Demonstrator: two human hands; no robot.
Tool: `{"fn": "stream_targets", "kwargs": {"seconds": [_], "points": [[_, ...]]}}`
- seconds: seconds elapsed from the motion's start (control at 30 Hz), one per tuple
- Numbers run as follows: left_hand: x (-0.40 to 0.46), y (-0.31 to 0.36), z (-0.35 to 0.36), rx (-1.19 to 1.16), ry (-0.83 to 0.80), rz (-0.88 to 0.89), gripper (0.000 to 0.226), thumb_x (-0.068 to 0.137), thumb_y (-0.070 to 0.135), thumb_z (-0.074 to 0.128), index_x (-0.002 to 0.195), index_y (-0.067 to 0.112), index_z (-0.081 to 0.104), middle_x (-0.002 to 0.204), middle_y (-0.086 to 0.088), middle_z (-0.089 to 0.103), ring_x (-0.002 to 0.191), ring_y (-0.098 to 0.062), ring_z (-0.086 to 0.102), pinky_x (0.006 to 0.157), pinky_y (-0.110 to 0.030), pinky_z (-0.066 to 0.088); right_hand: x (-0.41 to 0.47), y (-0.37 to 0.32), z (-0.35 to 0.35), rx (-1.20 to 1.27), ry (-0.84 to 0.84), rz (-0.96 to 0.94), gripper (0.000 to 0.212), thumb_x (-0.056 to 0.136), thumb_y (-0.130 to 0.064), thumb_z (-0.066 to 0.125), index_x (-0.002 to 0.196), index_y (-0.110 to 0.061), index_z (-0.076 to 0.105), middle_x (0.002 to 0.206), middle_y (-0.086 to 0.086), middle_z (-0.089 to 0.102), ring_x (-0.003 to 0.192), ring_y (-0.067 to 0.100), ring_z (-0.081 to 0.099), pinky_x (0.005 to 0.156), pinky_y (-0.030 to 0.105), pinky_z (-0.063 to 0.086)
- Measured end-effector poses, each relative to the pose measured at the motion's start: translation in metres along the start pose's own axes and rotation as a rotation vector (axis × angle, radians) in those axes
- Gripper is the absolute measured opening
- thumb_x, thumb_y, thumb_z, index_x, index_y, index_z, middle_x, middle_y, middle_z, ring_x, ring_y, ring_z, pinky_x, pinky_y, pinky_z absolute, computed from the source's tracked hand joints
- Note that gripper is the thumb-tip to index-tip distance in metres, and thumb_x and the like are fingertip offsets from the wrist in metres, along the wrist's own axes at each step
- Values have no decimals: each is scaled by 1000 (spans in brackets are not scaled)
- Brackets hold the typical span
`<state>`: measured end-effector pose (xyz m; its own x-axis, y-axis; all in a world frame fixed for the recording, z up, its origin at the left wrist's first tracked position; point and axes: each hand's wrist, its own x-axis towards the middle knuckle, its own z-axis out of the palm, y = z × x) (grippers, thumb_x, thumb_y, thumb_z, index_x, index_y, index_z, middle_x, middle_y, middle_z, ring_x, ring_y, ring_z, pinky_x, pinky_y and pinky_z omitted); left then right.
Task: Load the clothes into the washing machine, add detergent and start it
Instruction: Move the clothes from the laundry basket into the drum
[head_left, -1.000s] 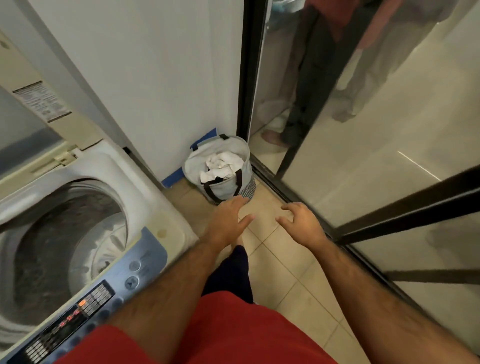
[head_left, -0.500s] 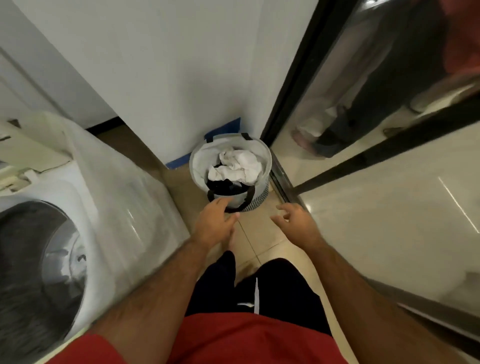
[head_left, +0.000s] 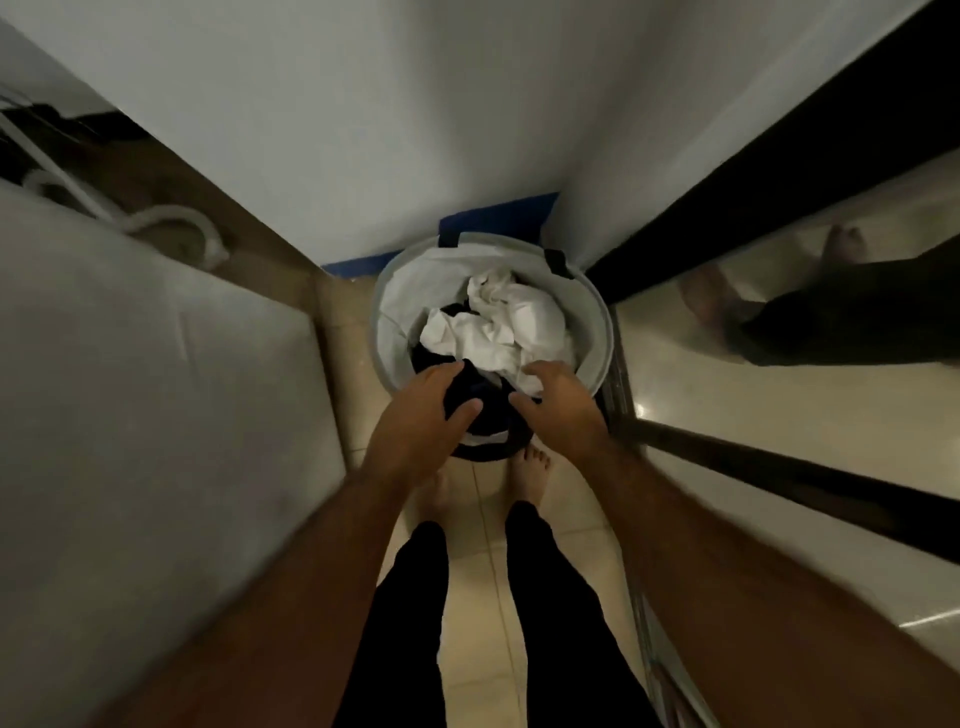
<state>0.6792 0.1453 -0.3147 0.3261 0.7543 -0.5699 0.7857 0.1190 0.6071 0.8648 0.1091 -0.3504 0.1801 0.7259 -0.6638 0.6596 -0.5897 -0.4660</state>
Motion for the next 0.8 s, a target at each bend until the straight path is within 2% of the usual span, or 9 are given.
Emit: {"fn": "stream_targets", "kwargs": {"seconds": [0.13,0.2,0.33,0.4,0.47,0.57,0.63,0.7,0.8], "points": [[59,-23,37,-7,-10,-23,55,92,38,55,141,17,43,139,-4,50,130,-21,45,106,-33,36,85,40,14,-116,-69,-4,65,89,-31,67,146,-15,40,144,15,43,131,31,45,106,36,37],[77,-25,46,-45,1,-44,55,92,38,57,141,17,44,140,-4,50,130,-21,45,106,-33,37,116,54,18,-144,-102,23,82,85,-35,72,152,-21,28,153,15,30,137,33,38,111,41,37],[120,-40,76,-120,54,-66,56,92,38,58,142,17,43,140,-4,50,129,-20,46,105,-32,37,180,77,43,-60,-115,188,116,75,-36,81,155,-35,-3,162,12,5,141,38,32,97,55,50],[132,-46,87,-183,75,-91,56,92,37,59,142,16,44,139,-5,52,127,-19,48,105,-32,39,200,81,54,-17,-124,219,118,76,-34,82,155,-30,-6,161,15,10,143,38,29,104,53,45],[139,-52,94,-249,94,-122,56,92,36,60,141,16,45,134,-8,56,122,-20,52,100,-30,41,212,81,62,-112,-73,186,106,79,-33,79,156,-18,8,155,19,28,140,35,35,111,44,37],[137,-52,97,-385,120,-204,53,92,37,59,139,16,47,129,-10,59,115,-21,56,96,-28,43,210,76,64,-183,119,192,65,88,-35,68,139,-4,41,140,18,50,128,33,50,103,35,41],[130,-51,94,-487,132,-275,53,91,43,58,137,16,49,132,-6,56,118,-19,54,102,-35,43,192,60,55,-46,215,196,49,89,-36,65,127,-5,56,125,15,63,115,33,60,87,31,44],[119,-43,85,-661,134,-368,57,88,53,54,131,17,53,129,-3,58,120,-20,53,103,-44,44,164,37,38,100,251,168,41,89,-35,63,119,-8,64,113,12,68,104,31,64,80,30,45],[95,-16,63,-955,118,-578,50,92,59,46,123,21,55,122,2,58,115,-22,54,92,-44,50,110,-6,7,347,263,124,30,86,-34,65,103,-10,71,91,5,68,88,24,64,77,33,50]]}}
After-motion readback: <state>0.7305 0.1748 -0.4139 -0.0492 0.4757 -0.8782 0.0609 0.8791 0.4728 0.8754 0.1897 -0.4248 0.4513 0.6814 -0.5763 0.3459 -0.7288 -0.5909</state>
